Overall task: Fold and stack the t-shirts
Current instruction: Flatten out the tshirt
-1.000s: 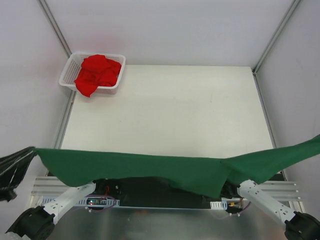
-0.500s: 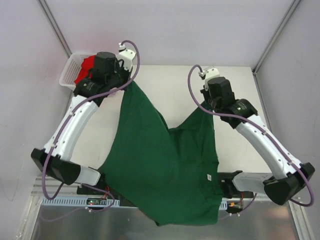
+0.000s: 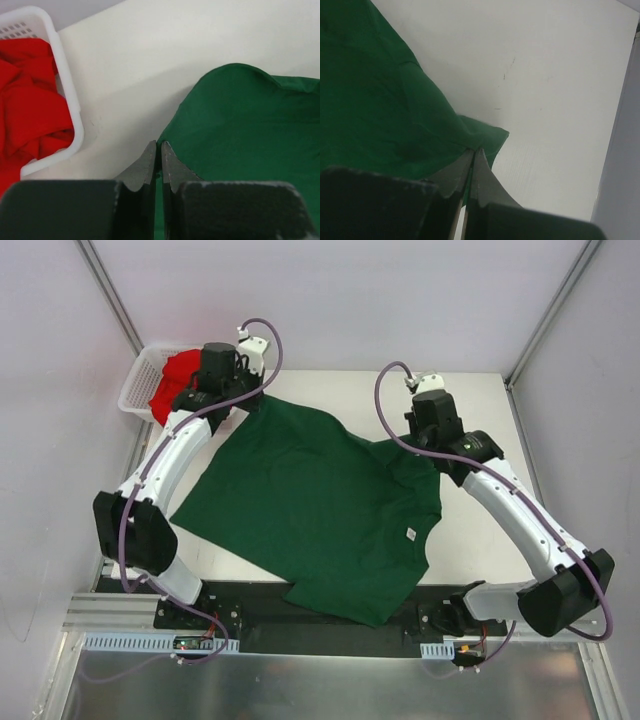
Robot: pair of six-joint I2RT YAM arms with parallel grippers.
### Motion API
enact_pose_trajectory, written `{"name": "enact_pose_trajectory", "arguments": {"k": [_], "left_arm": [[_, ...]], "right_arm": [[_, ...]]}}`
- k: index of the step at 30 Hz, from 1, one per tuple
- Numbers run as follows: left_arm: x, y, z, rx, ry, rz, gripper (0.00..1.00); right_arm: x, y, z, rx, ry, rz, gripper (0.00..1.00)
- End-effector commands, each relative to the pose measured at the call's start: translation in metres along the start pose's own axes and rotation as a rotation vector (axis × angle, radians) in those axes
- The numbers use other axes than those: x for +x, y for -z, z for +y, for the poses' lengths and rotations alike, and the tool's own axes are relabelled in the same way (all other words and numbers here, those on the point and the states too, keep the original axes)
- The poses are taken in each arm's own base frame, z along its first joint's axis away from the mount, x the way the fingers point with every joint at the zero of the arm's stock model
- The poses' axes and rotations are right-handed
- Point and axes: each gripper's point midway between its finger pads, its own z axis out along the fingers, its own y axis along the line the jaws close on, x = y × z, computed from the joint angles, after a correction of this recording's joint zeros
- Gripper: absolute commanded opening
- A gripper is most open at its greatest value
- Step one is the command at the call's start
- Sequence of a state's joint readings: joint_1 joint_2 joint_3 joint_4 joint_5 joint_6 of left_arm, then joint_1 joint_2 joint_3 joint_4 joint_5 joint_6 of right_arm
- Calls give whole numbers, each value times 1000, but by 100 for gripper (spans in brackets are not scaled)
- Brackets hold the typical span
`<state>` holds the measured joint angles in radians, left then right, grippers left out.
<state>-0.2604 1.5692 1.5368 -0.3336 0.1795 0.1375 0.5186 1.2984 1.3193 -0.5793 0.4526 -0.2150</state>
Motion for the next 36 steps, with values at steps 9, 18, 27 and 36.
{"name": "enact_pose_trajectory", "arguments": {"k": [9, 18, 27, 36], "left_arm": [[35, -51, 6, 22, 32, 75, 0], [20, -48, 22, -60, 10, 41, 0], [9, -95, 48, -144, -7, 49, 0], [8, -160, 73, -208, -32, 51, 0]], "right_arm": [[15, -13, -19, 121, -63, 52, 1], [8, -7, -79, 334, -138, 68, 1], [28, -28, -94, 440, -145, 164, 1], [40, -65, -93, 499, -142, 257, 1]]}}
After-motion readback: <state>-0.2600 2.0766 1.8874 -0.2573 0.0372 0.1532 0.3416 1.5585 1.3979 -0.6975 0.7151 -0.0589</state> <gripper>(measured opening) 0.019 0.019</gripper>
